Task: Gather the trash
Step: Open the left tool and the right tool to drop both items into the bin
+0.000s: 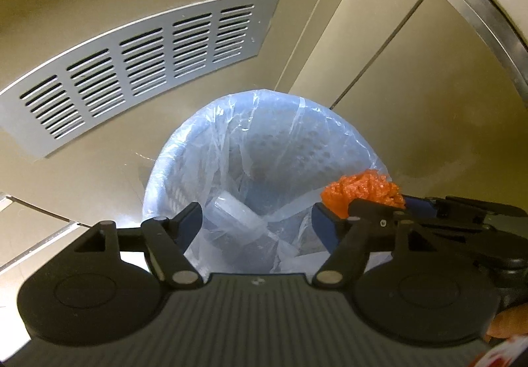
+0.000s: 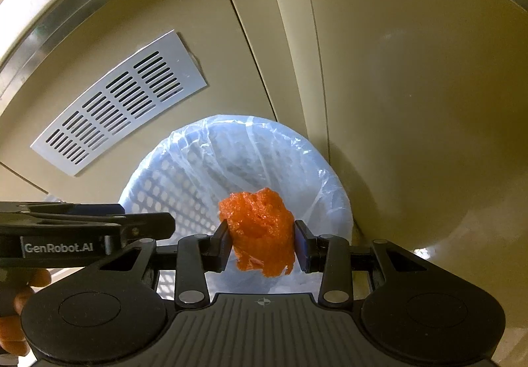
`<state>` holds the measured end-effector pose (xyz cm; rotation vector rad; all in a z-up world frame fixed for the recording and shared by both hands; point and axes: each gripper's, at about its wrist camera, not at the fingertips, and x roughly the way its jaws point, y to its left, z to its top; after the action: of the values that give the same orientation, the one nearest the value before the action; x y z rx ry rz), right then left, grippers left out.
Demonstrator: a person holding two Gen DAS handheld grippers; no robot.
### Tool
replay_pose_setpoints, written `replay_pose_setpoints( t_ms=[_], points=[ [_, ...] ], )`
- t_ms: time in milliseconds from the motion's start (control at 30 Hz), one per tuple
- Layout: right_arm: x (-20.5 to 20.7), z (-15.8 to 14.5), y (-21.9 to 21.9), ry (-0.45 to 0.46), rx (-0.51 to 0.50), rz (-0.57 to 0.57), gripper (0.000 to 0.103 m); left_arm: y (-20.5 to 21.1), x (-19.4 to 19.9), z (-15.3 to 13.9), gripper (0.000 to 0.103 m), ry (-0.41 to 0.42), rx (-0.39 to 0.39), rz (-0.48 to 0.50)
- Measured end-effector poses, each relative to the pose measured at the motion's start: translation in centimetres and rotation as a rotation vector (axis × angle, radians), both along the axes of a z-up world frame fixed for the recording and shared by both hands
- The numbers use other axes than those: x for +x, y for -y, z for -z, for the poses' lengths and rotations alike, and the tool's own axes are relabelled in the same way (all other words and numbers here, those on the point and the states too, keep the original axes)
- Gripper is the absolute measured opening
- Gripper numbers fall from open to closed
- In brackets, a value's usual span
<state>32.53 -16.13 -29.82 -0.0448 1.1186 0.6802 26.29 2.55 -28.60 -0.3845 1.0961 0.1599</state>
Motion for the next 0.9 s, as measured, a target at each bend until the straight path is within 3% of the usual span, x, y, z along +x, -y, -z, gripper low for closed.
replay_pose_setpoints(
  t_ms=[267,433,633,900],
  points=[
    [-0.1,0.5,-0.9,-0.041,0.0,-0.012,0.042,-0.4,-0.3,-0.7,0.07,0.005,-0.004,-0.007],
    [-0.3,0.6,-1.3,-0.031,-0.007,-0.026,0.06,-0.6,-0.5,-1.0,0.07,0.013,-0.006,-0.012],
    [-0.6,0.5,-1.3,-0.026,-0.01,-0.02,0.072,-1.0,-1.0,-1.4,0.07,0.017,-0.009,-0.02],
    [-1.1,-0.5,-1.3,-0.014,-0.011,-0.023,0.076,-1.3,-1.8,-2.5,0.07,0.032,-0.007,-0.015]
  ],
)
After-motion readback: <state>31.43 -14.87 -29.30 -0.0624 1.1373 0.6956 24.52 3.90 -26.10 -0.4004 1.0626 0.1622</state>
